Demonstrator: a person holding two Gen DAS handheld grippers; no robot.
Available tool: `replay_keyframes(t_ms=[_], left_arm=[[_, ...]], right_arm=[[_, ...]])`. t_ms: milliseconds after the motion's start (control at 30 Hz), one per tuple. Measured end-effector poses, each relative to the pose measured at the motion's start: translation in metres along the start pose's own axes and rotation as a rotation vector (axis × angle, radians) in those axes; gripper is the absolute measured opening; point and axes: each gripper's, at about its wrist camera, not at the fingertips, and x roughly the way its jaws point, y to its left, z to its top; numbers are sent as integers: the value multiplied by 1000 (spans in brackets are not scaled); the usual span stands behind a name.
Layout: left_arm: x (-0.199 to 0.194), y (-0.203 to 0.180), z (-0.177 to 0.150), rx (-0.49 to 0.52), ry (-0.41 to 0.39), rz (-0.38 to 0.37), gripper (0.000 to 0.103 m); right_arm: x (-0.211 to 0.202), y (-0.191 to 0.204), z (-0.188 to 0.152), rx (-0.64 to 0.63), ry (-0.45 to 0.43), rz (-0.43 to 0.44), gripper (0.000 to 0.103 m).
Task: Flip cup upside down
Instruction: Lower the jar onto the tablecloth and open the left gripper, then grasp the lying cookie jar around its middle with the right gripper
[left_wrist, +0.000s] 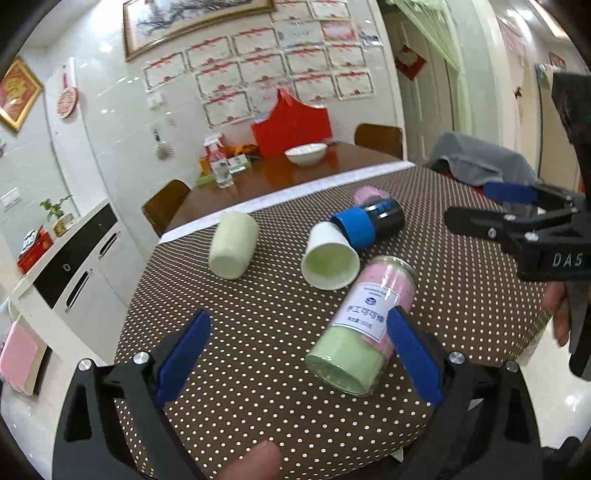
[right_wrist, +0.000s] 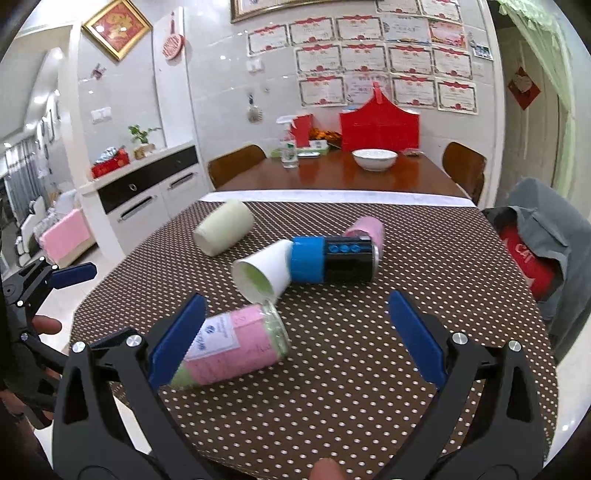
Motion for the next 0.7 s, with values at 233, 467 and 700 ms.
replay_keyframes(t_ms=[233, 467, 700], left_arm=[[-15, 7, 0, -47, -51, 65, 95], [-28, 18, -2, -124, -93, 128, 95], [-43, 31, -3, -195, -134, 163, 94]], right_arm=[[-11, 17, 8, -94, -64, 22, 97], [-9, 23, 18, -160, -24, 75, 97], [1, 31, 19, -302, 22, 118, 97]])
